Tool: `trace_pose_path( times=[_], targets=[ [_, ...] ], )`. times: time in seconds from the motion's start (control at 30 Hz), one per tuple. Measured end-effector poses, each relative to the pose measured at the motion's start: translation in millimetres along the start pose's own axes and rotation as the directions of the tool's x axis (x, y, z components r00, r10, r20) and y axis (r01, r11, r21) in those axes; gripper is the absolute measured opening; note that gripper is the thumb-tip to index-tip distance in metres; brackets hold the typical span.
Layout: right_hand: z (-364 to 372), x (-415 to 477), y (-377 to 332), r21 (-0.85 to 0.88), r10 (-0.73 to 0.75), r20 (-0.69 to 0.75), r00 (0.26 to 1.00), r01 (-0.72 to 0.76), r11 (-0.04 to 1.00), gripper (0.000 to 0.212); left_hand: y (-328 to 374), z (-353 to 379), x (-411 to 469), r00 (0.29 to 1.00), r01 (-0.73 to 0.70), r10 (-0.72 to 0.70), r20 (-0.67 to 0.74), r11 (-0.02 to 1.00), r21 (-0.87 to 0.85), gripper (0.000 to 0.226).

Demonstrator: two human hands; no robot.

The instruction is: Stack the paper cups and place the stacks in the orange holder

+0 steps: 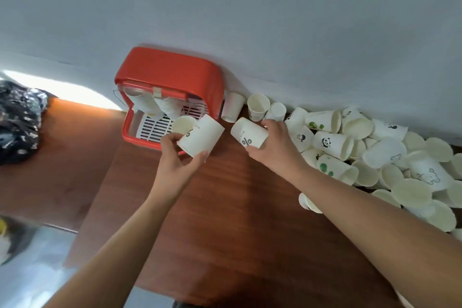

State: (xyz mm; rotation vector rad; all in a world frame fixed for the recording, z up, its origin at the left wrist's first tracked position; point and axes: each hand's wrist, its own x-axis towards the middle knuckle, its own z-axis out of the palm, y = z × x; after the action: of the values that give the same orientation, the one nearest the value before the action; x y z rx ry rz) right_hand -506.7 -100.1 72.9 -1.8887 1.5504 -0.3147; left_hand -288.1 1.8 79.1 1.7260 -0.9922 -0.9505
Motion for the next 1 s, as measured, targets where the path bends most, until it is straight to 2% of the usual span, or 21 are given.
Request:
trace_pose_path(
  times=[0.13,0.23,0.43,0.53,0.63,0.7,0.83,0.93,1.0],
  targets=[
    [9.2,9.1,-42.7,0.056,-0.018,-0.027,0.999,0.019,0.998,0.063,-0.1,-49.8,25.0,0.994,-0.099,0.100,-0.047,0.995,0.020,0.061],
    [15.2,15.7,-62.3,0.121,0.000,-0.041,0.999,0.005,0.993,0.051,-10.2,-66.4,48.0,0.986,-0.146,0.159,-0.048,0.969,0.199,0.064],
    [22.5,17.5,-80.1,0.134,0.049,-0.111,0.993,-0.034,0.990,0.067,-33.2,-55.3,87.5,0.938,-0.345,0.297,0.176,0.822,0.454,0.081],
    [27.3,15.7,-85.7,0.089,0.022,-0.171,0.985,-0.007,0.996,0.068,-33.1,-49.5,106.0,0.919,-0.394,0.344,0.193,0.777,0.491,0.074],
    [32.5,12.3,-92.8,0.057,-0.020,-0.191,0.981,0.032,0.998,0.073,-45.1,-46.5,118.6,0.861,-0.508,0.375,0.343,0.651,0.564,0.070],
    [34.6,10.3,-100.0,0.067,-0.042,-0.207,0.978,0.057,0.996,0.075,-56.4,-47.3,122.6,0.848,-0.502,0.275,0.453,0.690,0.521,0.082],
    [43.6,10.7,-114.7,0.072,-0.106,-0.206,0.973,0.123,0.990,0.065,-77.6,-56.7,129.9,0.841,-0.305,0.128,0.526,0.915,0.265,0.099],
    [57.4,15.7,-120.4,0.042,-0.149,-0.179,0.972,0.159,0.986,0.063,-83.8,-69.1,127.5,0.839,-0.185,0.077,0.538,0.971,0.150,0.104],
    [68.7,19.9,-123.1,-0.034,-0.197,-0.161,0.967,0.195,0.980,0.064,-85.0,-75.4,125.9,0.843,-0.125,0.036,0.537,0.984,0.130,0.094]
  ],
)
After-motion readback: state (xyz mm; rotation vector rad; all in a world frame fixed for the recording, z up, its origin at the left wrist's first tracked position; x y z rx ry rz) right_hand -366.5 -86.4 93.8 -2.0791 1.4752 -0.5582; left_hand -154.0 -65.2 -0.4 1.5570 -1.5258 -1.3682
